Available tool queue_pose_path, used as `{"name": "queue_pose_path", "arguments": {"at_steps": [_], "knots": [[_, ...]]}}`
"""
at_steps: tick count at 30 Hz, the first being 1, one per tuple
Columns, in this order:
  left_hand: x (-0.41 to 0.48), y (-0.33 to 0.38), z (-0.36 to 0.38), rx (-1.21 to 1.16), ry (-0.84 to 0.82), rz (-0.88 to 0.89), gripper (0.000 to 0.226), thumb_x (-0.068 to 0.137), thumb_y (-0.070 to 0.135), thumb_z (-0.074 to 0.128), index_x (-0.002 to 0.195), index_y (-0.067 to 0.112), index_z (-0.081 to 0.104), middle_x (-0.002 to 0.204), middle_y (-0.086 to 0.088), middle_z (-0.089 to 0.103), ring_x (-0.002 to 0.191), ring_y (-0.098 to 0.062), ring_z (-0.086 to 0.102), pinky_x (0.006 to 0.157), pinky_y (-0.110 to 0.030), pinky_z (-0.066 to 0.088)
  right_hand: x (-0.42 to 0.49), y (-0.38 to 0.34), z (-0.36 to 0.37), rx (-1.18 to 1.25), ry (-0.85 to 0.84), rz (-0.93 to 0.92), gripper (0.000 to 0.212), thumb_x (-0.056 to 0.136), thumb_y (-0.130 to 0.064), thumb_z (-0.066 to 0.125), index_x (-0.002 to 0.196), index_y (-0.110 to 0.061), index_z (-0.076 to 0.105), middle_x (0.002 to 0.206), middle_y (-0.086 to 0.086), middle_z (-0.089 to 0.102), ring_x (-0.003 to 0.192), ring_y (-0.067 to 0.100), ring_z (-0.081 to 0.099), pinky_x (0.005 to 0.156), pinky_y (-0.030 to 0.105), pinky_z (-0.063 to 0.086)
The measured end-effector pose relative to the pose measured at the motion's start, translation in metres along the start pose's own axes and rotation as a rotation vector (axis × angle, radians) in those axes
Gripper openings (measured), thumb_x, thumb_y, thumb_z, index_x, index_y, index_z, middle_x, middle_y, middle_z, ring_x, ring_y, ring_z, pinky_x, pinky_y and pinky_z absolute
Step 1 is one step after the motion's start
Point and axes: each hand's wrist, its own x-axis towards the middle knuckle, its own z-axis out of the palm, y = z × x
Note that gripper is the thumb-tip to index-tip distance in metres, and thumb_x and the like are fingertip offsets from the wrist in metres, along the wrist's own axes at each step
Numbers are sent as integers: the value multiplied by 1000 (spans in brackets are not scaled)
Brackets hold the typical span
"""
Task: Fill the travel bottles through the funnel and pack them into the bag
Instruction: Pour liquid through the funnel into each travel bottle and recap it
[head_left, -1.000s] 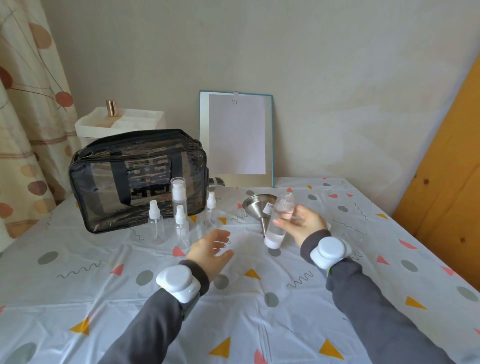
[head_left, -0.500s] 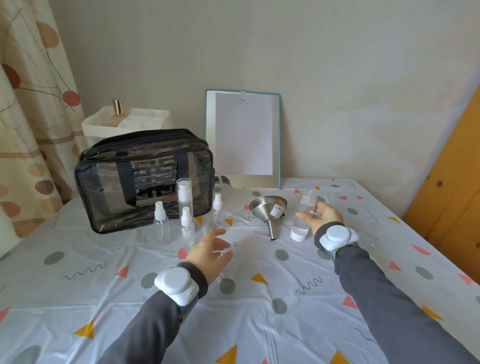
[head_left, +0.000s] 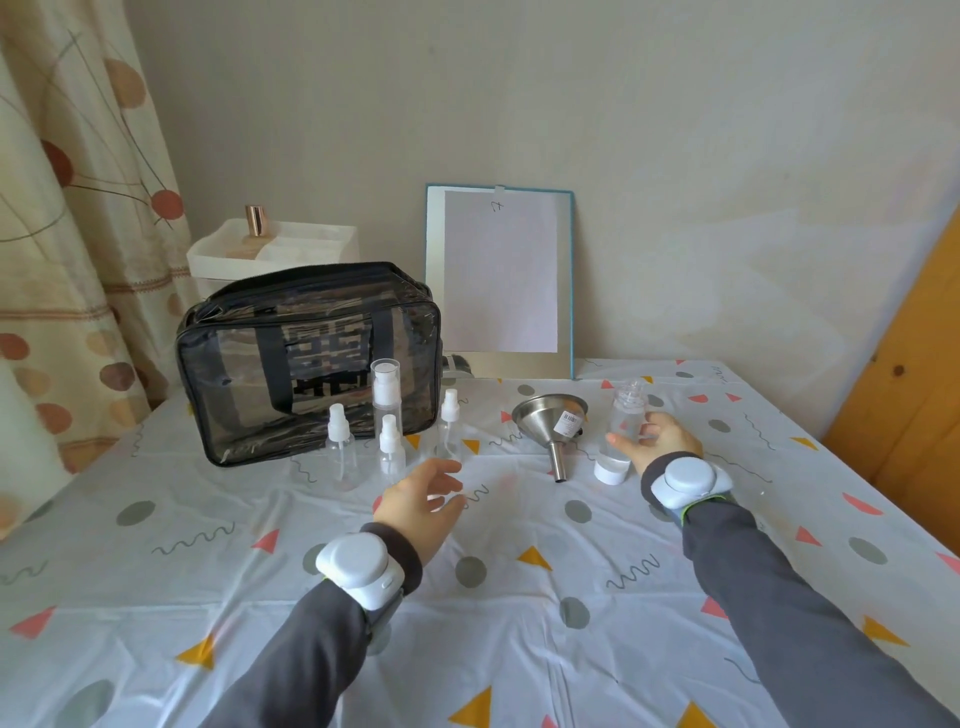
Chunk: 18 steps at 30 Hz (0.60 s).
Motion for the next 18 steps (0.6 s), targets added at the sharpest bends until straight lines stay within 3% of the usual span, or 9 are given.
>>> {"name": "queue_pose_path", "arguments": {"at_steps": [2,4,6,8,11,13,15,18], "knots": [[-1,3,-4,-3,53,27,18,88,11,56,96,25,61,93,6,65,89,-6,62,73,-6,45,-10,0,2,51,121,-9,57,73,-23,77,116,-1,47,110,19,58,95,30,57,79,29,39],[-3,7,-10,21,114,57,17,88,12,54,89,27,63,89,9,65,80,0,59,66,-2,42,-22,-1,5,86,177,-3,49,74,-21,75,108,-3,43,103,20,57,90,33,58,74,31,39],[-5,14,-17,51,200,97,17,88,14,55,86,27,66,85,10,64,78,-4,58,72,-13,45,-34,-4,11,63,117,-13,34,79,-20,70,100,-6,47,86,12,56,84,32,59,68,27,36],[-4,24,-25,176,352,242,15,85,8,57,91,17,68,87,2,64,86,-18,57,79,-21,38,-49,-7,16,54,-8,-64,24,81,-17,67,98,-5,55,78,3,54,75,24,55,64,22,32],[11,35,-39,461,510,431,27,80,-1,57,106,2,63,104,-14,62,102,-36,50,90,-30,34,-71,-9,29,28,-157,-181,19,82,-13,65,99,-5,60,89,3,58,76,16,53,62,13,33],[25,44,-48,544,538,364,38,81,3,55,118,0,55,118,-17,56,112,-37,45,97,-39,35,-82,-8,35,-18,-211,-246,18,83,-14,64,100,-7,62,99,5,60,83,16,56,71,13,37],[41,51,-54,558,533,222,46,85,11,53,129,0,43,128,-18,48,120,-36,40,101,-40,32,-89,-7,38,-80,-264,-299,18,85,-16,61,102,-9,61,106,5,58,95,17,57,79,14,37],[64,56,-60,593,436,4,51,90,27,52,131,2,35,132,-18,46,124,-34,36,101,-40,31,-94,-7,39,-136,-296,-339,18,86,-17,59,102,-10,62,110,4,56,106,18,54,86,15,35]]}}
